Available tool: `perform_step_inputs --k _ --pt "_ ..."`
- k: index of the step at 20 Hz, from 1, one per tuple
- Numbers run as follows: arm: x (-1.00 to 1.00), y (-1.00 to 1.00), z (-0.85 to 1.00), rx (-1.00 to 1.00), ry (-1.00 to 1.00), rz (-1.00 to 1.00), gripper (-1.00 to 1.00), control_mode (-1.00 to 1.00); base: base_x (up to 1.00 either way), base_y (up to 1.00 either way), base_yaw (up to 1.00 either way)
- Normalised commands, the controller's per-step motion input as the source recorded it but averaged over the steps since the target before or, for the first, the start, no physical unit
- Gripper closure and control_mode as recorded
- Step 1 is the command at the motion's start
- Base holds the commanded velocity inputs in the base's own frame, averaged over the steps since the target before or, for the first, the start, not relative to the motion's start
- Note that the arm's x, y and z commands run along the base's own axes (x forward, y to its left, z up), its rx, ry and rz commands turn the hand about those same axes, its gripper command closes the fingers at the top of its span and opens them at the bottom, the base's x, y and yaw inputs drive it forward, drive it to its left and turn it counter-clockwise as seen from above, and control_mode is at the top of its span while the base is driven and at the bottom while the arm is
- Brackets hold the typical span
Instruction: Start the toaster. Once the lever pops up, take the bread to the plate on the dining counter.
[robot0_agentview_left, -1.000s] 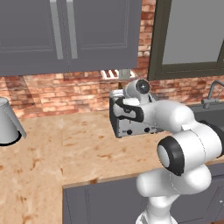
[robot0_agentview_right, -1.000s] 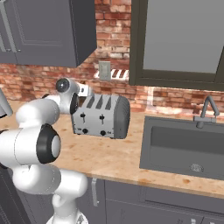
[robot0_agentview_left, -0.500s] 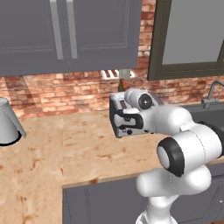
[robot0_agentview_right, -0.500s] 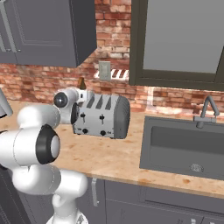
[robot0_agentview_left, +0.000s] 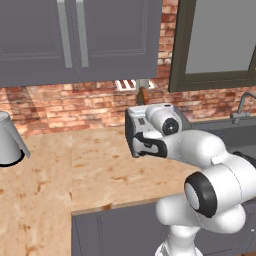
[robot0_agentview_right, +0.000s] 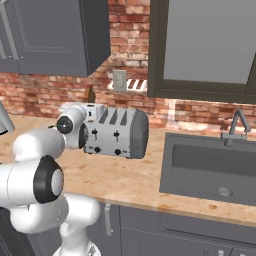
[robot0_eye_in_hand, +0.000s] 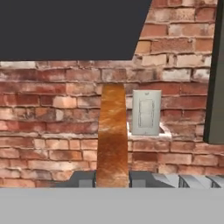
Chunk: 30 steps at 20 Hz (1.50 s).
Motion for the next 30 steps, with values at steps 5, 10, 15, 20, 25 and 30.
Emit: perform_step_inputs --k 5,10,15,20,25,30 --pt "-0.7 -0.01 0.62 -0.02 0.0 0.0 1.0 -1.0 0.0 0.0 0.0" --pt "-0.9 -0.06 0.48 0.0 0.05 -0.02 1.0 -1.0 0.0 0.0 0.0" --pt "-1.0 -0.22 0.25 0.0 0.11 -0.04 1.0 -1.0 0.0 0.0 0.0" --pt "-1.0 -0.3 0.27 0.0 0.14 -0.04 1.0 -1.0 0.0 0.0 0.0" --pt "-1.0 -0.16 0.42 0.0 0.24 -0.05 1.0 -1.0 0.0 0.0 0.0" --pt "-1.0 -0.04 0.37 0.0 0.34 -0.06 1.0 -1.0 0.0 0.0 0.0"
